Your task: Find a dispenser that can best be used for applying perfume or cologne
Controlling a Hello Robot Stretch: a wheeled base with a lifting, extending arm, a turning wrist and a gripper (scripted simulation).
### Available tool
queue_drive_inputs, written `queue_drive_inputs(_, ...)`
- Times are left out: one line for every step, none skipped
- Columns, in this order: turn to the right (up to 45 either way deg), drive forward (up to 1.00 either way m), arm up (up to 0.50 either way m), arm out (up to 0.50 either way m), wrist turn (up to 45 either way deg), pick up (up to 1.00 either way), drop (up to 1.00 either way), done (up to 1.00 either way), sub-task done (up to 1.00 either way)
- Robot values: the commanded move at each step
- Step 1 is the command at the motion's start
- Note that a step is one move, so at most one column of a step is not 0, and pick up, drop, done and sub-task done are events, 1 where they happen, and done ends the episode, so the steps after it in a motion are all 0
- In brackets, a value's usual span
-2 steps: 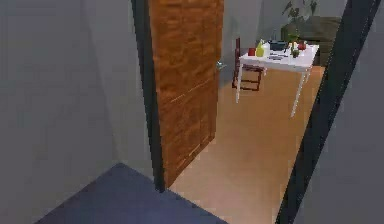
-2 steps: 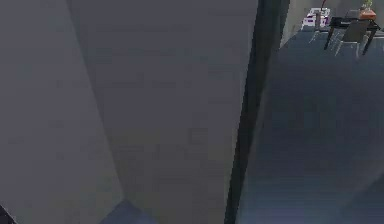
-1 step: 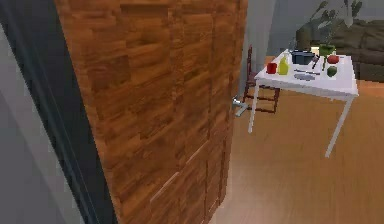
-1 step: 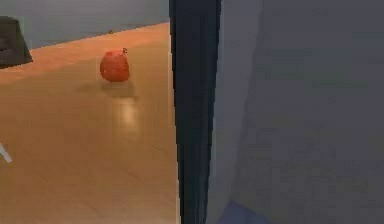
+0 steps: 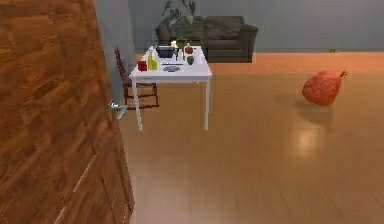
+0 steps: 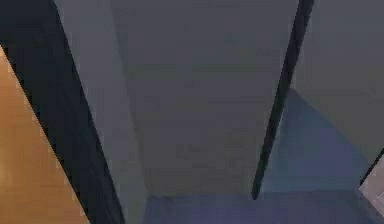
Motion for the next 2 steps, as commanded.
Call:
queue_drive_inputs(0.0, 1.0, 0.0, 0.0, 0.0, 0.0, 0.0, 0.0, 0.0)
queue_drive_inputs(3.0, 0.0, 0.0, 0.0, 0.0, 0.0, 0.0, 0.0, 0.0)
